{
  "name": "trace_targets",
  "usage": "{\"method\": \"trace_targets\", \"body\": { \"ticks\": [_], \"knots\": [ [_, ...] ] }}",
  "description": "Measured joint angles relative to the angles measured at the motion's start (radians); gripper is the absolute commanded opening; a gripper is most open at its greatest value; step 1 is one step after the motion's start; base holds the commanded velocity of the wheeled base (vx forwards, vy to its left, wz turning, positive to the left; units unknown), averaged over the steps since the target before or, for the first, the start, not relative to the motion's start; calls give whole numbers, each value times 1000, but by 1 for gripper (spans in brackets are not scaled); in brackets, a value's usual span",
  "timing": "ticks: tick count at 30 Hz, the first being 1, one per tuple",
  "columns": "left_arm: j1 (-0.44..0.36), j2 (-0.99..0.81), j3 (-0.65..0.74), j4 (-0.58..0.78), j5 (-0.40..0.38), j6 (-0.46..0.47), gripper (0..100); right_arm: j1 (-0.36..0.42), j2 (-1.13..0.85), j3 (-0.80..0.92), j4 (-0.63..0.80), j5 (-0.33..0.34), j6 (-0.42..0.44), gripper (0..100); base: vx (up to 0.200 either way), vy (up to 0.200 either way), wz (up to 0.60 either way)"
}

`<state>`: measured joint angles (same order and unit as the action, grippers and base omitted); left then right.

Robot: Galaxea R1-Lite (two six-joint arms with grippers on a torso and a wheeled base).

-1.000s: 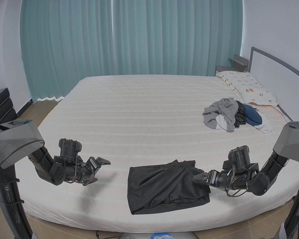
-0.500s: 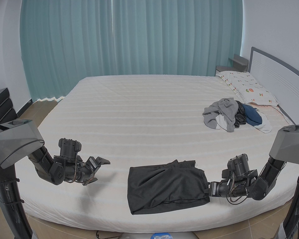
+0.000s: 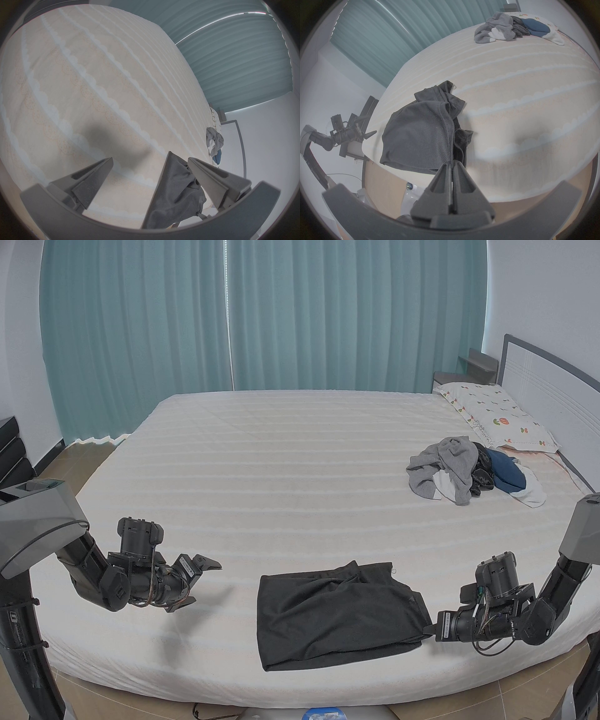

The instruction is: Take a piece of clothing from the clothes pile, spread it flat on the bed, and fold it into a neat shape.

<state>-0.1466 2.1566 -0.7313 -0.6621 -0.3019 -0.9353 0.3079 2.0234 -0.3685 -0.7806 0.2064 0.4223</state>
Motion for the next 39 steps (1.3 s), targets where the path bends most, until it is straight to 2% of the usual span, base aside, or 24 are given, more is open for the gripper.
{"method": "trace_targets", "body": {
  "ticks": [10,11,21,29,35,39],
  "knots": [
    [-1,1,0,0,0,-1,100,-22,3,51,2,27,-64,0,0,0,0],
    [-1,1,0,0,0,-1,100,-22,4,53,2,28,-67,100,0,0,0],
    [-1,1,0,0,1,1,100,-24,5,20,-13,31,-53,100,0,0,0],
    [-1,1,2,0,1,1,100,-21,-4,-145,-7,33,4,100,0,0,0],
    [-1,1,2,0,1,1,100,-7,75,-308,0,23,88,100,0,0,0],
    [-1,1,3,0,1,1,100,3,141,-396,0,0,113,100,0,0,0]
  ]
}}
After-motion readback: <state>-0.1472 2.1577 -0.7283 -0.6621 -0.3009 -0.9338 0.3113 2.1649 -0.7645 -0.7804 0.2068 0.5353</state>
